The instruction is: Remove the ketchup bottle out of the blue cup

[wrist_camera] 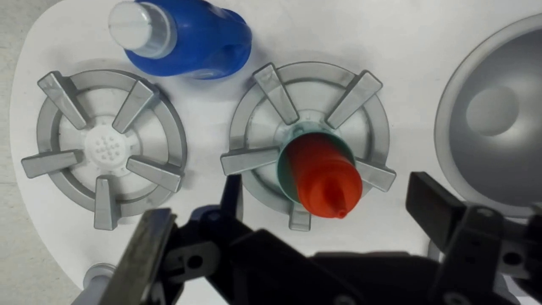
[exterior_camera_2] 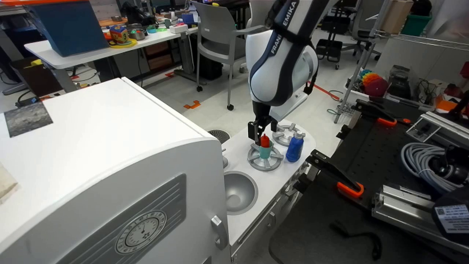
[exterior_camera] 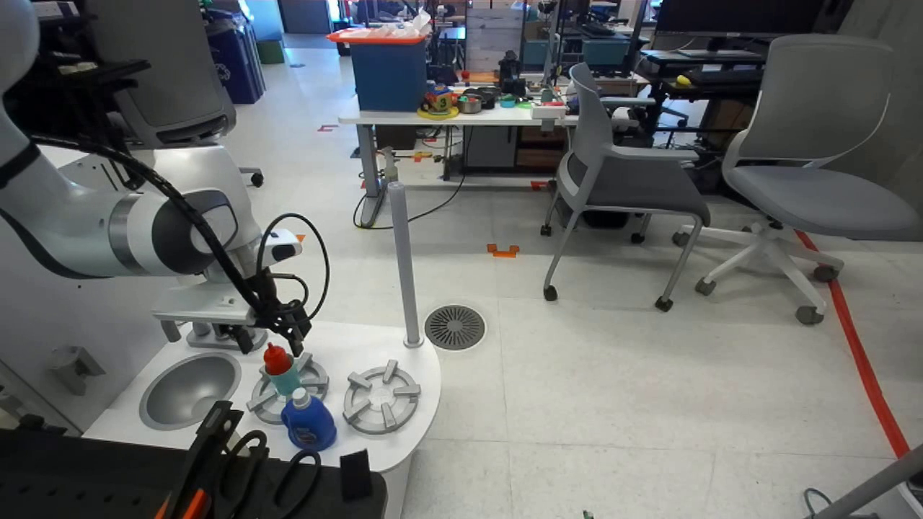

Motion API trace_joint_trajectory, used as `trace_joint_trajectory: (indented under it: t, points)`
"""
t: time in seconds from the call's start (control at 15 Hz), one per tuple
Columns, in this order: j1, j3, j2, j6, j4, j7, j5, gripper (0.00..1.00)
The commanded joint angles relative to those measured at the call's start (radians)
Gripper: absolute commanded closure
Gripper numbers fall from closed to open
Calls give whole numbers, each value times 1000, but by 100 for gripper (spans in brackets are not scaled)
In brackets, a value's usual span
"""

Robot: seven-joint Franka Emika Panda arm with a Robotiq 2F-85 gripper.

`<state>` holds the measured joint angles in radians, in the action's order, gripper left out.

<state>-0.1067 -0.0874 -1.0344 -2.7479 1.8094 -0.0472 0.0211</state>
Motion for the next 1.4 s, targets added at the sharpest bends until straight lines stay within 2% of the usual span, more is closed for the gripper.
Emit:
trace_joint_trajectory:
  t: [0.0, 0.2, 0.47, 1.33]
  points:
    - [-35, -36, -52, 17, -63, -44, 28, 32]
    - [-44, -39, -67, 18, -71, -47, 35, 58]
    - [-55, -39, -64, 18, -70, -50, 35, 85]
    - [-64, -51, -22, 26, -32, -108, 24, 86]
